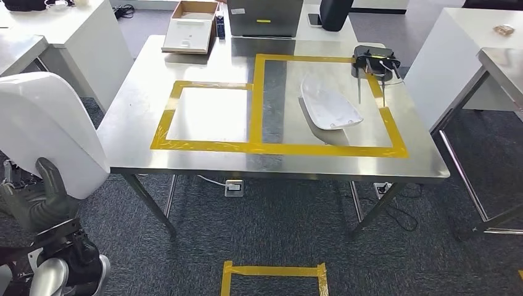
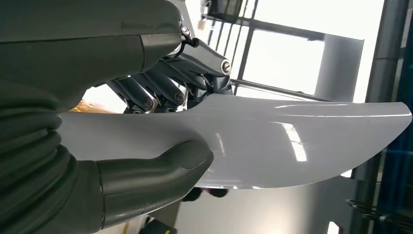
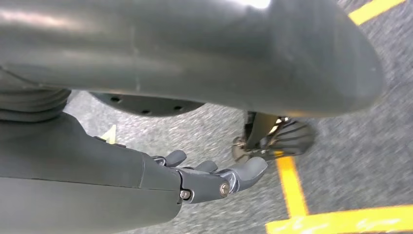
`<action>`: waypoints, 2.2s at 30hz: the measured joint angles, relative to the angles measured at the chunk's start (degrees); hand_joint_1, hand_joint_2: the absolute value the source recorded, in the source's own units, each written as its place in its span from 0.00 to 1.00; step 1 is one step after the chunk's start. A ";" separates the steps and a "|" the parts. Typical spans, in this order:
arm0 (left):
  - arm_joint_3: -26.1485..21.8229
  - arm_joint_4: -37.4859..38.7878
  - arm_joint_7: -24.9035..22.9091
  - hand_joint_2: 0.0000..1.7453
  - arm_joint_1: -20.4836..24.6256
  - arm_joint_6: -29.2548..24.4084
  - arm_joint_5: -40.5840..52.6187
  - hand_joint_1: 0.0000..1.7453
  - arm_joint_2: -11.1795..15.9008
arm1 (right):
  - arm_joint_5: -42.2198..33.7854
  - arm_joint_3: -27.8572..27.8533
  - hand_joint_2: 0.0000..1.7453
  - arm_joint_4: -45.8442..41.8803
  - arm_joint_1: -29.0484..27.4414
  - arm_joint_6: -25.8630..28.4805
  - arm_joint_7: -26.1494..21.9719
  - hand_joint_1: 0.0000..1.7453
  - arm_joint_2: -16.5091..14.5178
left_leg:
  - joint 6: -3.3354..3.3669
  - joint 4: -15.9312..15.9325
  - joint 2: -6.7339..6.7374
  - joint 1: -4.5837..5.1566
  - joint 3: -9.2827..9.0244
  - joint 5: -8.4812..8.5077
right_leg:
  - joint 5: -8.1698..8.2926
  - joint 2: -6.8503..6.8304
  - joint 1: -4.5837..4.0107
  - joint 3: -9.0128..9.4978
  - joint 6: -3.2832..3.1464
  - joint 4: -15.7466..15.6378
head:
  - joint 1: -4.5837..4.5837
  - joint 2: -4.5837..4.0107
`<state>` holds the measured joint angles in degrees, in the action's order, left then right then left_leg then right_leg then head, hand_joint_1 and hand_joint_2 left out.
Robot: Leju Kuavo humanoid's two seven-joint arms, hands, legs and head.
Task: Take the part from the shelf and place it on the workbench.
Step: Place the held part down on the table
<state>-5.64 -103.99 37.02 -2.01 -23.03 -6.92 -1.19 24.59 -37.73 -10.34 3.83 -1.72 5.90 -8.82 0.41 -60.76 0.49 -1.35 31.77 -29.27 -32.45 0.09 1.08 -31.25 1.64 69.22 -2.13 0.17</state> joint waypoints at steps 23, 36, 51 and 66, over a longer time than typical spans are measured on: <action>12.51 78.28 -9.84 1.00 55.44 -8.14 29.01 1.00 15.39 | 2.97 -0.04 0.00 0.04 -1.03 -0.61 1.77 0.00 -0.27 | -3.22 -2.09 -0.76 0.34 5.42 1.40 | 5.62 1.53 -1.20 -1.14 -4.05 -11.00 | 0.05 0.00; 30.08 85.96 -5.59 1.00 48.70 -12.69 48.99 1.00 5.01 | 4.01 0.02 0.00 0.04 -0.72 -0.60 2.13 0.00 -0.27 | -0.67 1.68 -1.33 0.82 4.24 4.25 | 3.54 1.13 -1.35 0.13 -5.12 -11.48 | 0.03 0.00; 40.68 86.16 -3.51 1.00 42.19 -16.95 59.82 0.75 3.87 | 5.27 0.20 0.00 0.04 -0.81 -0.67 1.84 0.00 -0.20 | -0.49 1.93 -1.21 0.96 3.51 4.06 | 3.21 1.13 -1.03 0.86 -1.69 -11.95 | 0.01 -0.01; 26.21 75.95 -6.17 0.00 38.81 -16.97 79.99 0.00 3.35 | 5.10 0.20 0.00 0.04 -0.90 -0.95 -0.39 0.00 -0.16 | -0.60 1.90 -1.19 1.16 3.36 4.09 | 3.23 1.14 -0.74 0.90 -1.64 -11.91 | -0.01 0.00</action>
<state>20.57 -28.03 30.84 36.80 -40.00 73.07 2.17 29.69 -37.53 -10.29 2.93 -2.67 5.50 -8.98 -0.19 -58.86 -0.71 -0.19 35.14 -25.18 -29.22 1.24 0.34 -30.35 0.00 57.31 -2.14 0.17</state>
